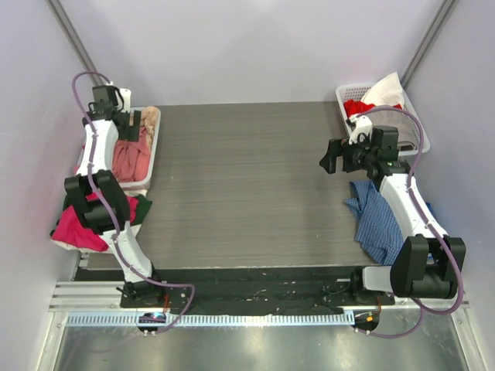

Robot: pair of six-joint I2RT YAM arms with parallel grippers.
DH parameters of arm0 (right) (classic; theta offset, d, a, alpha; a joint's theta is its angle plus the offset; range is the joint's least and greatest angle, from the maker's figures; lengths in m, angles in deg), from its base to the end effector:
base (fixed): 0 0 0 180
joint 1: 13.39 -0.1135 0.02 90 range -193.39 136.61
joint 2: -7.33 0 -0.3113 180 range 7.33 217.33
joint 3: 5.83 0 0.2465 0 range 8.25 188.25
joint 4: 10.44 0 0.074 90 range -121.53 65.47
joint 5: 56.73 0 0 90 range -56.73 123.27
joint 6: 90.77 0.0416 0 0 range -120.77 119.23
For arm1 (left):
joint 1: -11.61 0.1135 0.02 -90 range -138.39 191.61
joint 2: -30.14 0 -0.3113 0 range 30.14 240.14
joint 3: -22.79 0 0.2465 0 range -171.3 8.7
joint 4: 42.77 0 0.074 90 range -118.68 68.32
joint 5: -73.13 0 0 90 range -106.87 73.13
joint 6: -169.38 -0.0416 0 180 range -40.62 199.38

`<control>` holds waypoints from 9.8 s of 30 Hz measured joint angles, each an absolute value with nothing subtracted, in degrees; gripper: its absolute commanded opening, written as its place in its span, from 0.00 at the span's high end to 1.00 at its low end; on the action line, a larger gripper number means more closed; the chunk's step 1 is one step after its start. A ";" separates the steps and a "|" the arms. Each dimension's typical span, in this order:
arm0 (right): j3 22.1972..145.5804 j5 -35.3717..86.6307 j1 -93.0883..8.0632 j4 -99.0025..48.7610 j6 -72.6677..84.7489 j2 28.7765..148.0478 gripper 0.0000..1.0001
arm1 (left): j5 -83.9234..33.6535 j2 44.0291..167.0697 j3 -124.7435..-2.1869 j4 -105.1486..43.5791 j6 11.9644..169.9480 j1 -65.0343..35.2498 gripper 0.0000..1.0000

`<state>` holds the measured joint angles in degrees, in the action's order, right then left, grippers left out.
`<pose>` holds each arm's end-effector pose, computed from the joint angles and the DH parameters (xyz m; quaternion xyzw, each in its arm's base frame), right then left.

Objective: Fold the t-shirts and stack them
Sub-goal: Grab the tshirt from the pile, then move the tshirt to the center of the board, then flatten the tshirt out

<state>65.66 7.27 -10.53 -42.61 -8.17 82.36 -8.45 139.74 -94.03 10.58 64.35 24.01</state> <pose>0.2766 0.0044 0.3340 -0.1369 0.8623 0.1596 0.4607 0.4370 0.1023 0.3547 -0.0062 0.9255 0.1545 0.3458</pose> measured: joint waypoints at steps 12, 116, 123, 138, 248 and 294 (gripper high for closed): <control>65.66 5.44 -10.49 -43.03 -8.24 81.92 0.00 | -13.15 151.90 -98.32 12.60 64.18 26.74 0.26; 65.66 6.33 -8.74 -45.15 -9.68 88.78 0.00 | -11.38 155.22 -119.52 8.60 71.45 -33.28 1.00; 65.66 6.33 -8.50 -45.15 -9.68 88.78 0.00 | -8.19 161.30 -128.28 6.67 71.91 -33.84 1.00; 65.66 6.14 -8.26 -45.19 -9.70 89.48 0.00 | -4.12 159.59 -129.81 1.54 71.17 -34.61 1.00; 91.10 48.06 -42.86 -54.15 -27.52 98.27 0.99 | -13.47 130.04 -59.00 -18.92 70.12 -19.09 0.29; 125.77 60.14 -22.90 -61.52 -39.65 102.86 0.99 | -16.10 140.18 -70.43 -19.82 69.05 -26.89 0.38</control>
<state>125.77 60.14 -22.90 -61.52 -39.65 102.86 -16.10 140.18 -70.43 -19.82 69.05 -26.89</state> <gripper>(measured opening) 0.028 0.623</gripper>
